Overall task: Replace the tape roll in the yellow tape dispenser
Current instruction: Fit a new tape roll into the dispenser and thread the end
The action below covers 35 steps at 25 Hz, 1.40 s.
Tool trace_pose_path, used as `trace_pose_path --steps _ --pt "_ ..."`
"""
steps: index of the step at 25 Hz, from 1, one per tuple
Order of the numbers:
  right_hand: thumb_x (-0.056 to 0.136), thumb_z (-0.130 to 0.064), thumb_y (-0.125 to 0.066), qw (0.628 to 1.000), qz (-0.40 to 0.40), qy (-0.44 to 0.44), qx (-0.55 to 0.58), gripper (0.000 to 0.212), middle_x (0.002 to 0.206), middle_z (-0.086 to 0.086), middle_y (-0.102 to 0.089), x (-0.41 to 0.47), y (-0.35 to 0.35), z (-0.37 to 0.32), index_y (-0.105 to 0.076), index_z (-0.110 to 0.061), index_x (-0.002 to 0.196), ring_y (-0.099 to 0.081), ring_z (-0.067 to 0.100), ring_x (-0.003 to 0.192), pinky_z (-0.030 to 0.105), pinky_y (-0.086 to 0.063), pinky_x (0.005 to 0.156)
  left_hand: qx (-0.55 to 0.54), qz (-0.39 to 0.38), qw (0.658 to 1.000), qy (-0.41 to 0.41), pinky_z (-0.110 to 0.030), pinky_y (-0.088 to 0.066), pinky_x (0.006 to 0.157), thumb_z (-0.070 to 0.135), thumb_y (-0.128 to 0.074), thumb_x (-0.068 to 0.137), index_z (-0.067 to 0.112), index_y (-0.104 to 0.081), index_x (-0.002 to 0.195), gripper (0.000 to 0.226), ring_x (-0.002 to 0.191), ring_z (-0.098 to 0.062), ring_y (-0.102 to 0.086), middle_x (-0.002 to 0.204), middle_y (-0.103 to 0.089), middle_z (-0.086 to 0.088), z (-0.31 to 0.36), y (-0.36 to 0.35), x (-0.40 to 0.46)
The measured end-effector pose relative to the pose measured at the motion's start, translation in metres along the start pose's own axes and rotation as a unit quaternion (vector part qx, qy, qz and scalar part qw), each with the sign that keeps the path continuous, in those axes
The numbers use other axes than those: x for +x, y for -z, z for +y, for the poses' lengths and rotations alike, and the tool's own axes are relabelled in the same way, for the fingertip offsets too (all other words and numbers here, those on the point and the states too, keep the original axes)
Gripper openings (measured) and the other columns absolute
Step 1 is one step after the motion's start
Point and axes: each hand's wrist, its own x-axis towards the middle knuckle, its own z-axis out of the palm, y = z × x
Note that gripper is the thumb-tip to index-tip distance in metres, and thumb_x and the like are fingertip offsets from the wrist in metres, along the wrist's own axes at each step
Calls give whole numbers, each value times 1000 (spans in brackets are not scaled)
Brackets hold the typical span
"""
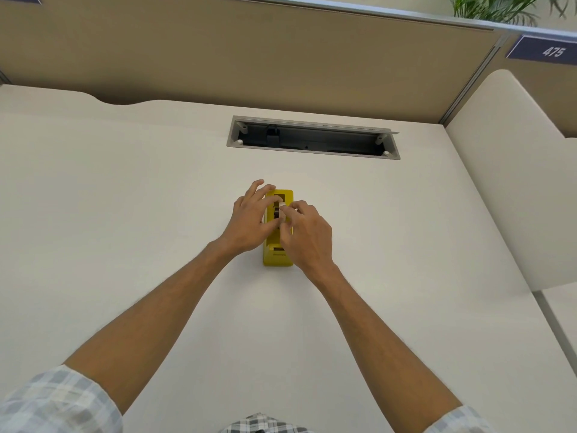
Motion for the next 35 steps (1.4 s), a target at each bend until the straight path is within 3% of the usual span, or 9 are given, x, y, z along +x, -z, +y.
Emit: trace_pose_path --steps 3,7,12,18,23,26,29,35 --pt "85 -14 -61 1000 -4 2 1 20 96 5 -68 -1 1 0 -71 -14 103 -62 23 79 29 -47 53 -6 20 1000 3 -50 -17 114 38 -60 89 20 -51 129 46 146 -17 -13 151 -36 0 2 0 -1" --pt "84 -13 -60 1000 -4 -1 3 21 98 4 -68 -2 2 0 -71 -14 102 -63 23 79 27 -43 54 42 -16 999 14 -54 -14 116 50 -38 92 20 -48 136 54 148 -20 -6 156 -28 -2 0 0 -1" --pt "85 -13 -61 1000 -7 2 -5 19 97 5 -68 -3 3 0 -71 -14 101 -62 22 78 26 -42 54 7 17 1000 0 -51 -15 115 38 -60 89 21 -54 125 41 147 -18 -11 151 -36 0 2 -2 -2" --pt "84 -13 -58 1000 -12 0 3 23 99 5 -68 -3 3 0 -70 -14 103 -63 23 79 27 -44 55 31 -27 999 8 -54 -12 115 49 -38 92 21 -50 134 53 147 -20 -6 154 -31 0 -1 1 0" --pt "85 -14 -60 1000 -13 0 -3 22 97 4 -67 -2 2 0 -70 -15 104 -62 23 77 29 -48 53 -2 28 999 -25 -48 -21 114 32 -63 88 18 -57 123 38 144 -18 -22 143 -47 0 6 3 -6" --pt "83 -13 -59 1000 -15 -2 6 23 97 4 -67 -3 2 -1 -70 -15 104 -62 24 77 31 -50 53 -23 37 999 6 -43 -20 114 31 -58 92 15 -52 132 43 143 -21 -26 148 -42 -4 12 6 -8" --pt "82 -12 -58 1000 -10 -1 6 23 97 3 -67 -4 2 0 -70 -16 102 -62 23 77 29 -47 53 4 6 1000 -13 -47 -19 116 31 -49 96 15 -50 134 40 144 -18 -20 146 -44 -1 7 5 -7" --pt "86 -15 -57 1000 -22 2 -5 22 98 5 -67 -3 2 -1 -69 -15 105 -62 23 77 30 -47 53 -32 44 998 -18 -42 -26 111 26 -67 86 17 -60 117 33 139 -18 -32 134 -56 -2 10 5 -10"
